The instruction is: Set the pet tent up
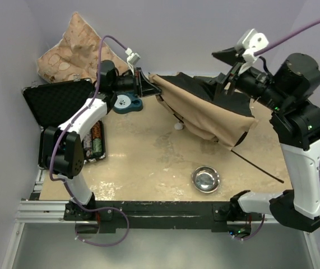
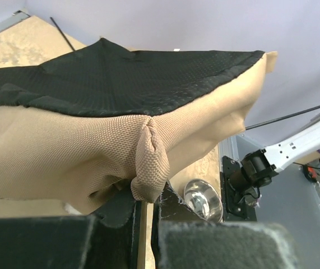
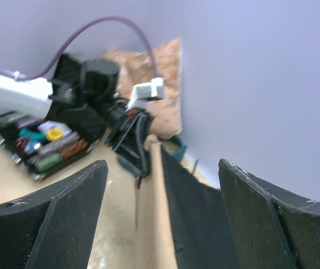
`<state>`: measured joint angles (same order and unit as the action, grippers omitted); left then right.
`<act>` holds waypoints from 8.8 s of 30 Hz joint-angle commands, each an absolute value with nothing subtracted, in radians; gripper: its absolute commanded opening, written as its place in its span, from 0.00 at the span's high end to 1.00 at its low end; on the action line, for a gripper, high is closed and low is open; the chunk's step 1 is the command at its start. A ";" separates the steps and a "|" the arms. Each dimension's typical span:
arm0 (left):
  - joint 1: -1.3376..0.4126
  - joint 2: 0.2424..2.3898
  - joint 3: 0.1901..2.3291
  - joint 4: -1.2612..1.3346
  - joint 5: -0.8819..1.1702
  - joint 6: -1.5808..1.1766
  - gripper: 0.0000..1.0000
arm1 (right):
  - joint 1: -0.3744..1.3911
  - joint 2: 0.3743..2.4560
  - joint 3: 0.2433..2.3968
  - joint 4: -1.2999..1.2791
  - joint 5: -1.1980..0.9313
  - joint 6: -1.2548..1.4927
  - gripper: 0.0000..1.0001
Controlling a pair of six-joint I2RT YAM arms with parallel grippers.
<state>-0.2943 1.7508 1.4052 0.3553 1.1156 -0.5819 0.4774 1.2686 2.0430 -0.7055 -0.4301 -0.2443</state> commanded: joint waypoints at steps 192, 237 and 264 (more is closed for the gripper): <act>-0.779 1.873 1.729 0.437 0.448 -0.218 1.00 | 0.156 1.103 1.339 -0.052 -0.230 0.359 0.52; -0.557 1.701 1.437 1.000 0.939 -0.673 1.00 | -0.206 1.192 1.674 0.353 -0.233 0.425 0.25; -0.546 1.681 1.394 1.025 0.966 -0.686 1.00 | -0.224 1.261 1.717 0.258 -0.093 0.403 0.37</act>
<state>-0.5545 1.7416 1.3941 0.9382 0.9581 -0.6746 -0.2123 1.2835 1.7233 0.2394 -0.0975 0.3832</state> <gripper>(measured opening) 0.029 0.623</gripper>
